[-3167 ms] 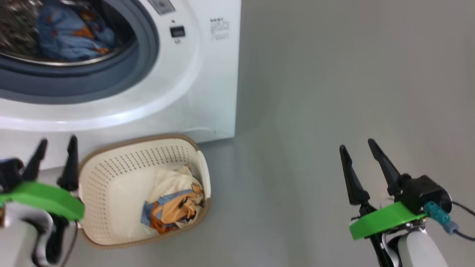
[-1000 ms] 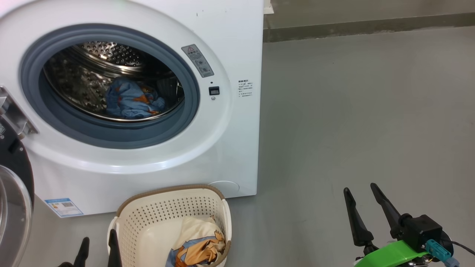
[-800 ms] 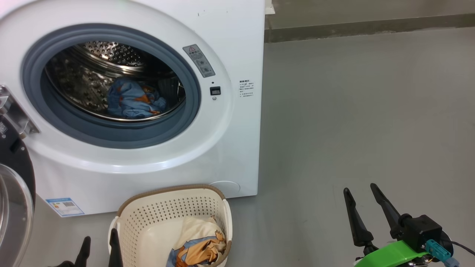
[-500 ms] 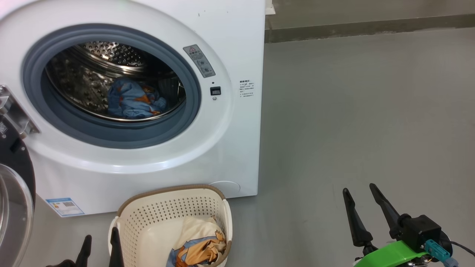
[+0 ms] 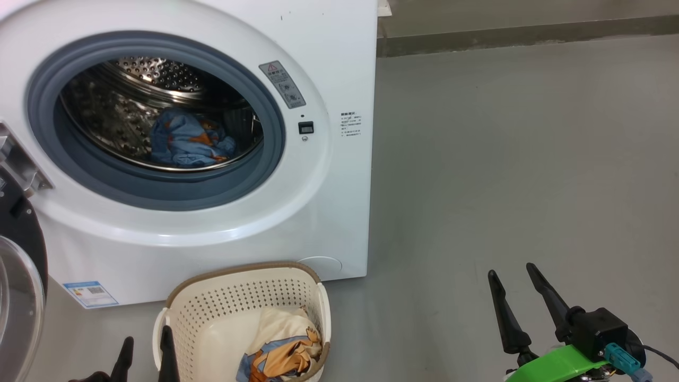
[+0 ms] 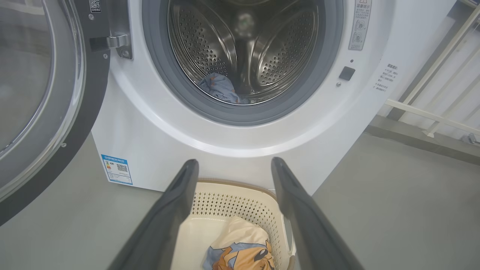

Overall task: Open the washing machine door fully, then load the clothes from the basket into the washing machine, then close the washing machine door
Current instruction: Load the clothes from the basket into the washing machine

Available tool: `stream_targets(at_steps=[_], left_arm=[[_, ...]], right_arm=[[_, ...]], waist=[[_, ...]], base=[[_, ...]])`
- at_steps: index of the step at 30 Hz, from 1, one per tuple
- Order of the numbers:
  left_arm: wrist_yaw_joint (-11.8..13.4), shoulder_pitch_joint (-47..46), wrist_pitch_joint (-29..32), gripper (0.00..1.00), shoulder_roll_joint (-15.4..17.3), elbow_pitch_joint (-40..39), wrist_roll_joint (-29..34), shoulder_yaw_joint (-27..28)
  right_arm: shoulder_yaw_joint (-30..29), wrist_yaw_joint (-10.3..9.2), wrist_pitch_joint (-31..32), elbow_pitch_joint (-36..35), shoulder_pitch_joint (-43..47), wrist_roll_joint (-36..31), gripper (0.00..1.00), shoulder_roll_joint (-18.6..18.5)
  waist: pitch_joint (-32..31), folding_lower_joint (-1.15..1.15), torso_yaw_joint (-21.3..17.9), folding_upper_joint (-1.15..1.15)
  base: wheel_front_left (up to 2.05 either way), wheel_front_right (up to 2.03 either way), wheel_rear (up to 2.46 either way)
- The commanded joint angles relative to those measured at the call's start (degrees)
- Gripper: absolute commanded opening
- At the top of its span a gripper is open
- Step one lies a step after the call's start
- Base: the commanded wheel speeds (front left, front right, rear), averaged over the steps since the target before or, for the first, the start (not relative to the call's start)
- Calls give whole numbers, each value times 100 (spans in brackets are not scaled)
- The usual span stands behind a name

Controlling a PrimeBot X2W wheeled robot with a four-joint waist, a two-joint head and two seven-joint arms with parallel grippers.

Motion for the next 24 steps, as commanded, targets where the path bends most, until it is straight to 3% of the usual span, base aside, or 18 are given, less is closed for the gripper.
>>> stream_targets(at_steps=[1, 10, 24], left_arm=[[3, -237, -78, 100, 36, -94, -47, 154], [-30, -257, -78, 100, 36, 46, -61, 92], [-254, -1092, -78, 100, 165, 942, 137, -168]], right_arm=[[142, 16, -27, -130, -96, -72, 100, -12], [51, 16, -27, -54, -81, -143, 100, -12], [-23, 16, -27, -206, -464, -292, 100, -12]], waist=[[10, 0, 0, 0], [245, 0, -24, 0], [1647, 0, -316, 0]], base=[[0, 0, 0], [0, 0, 0], [0, 0, 0]])
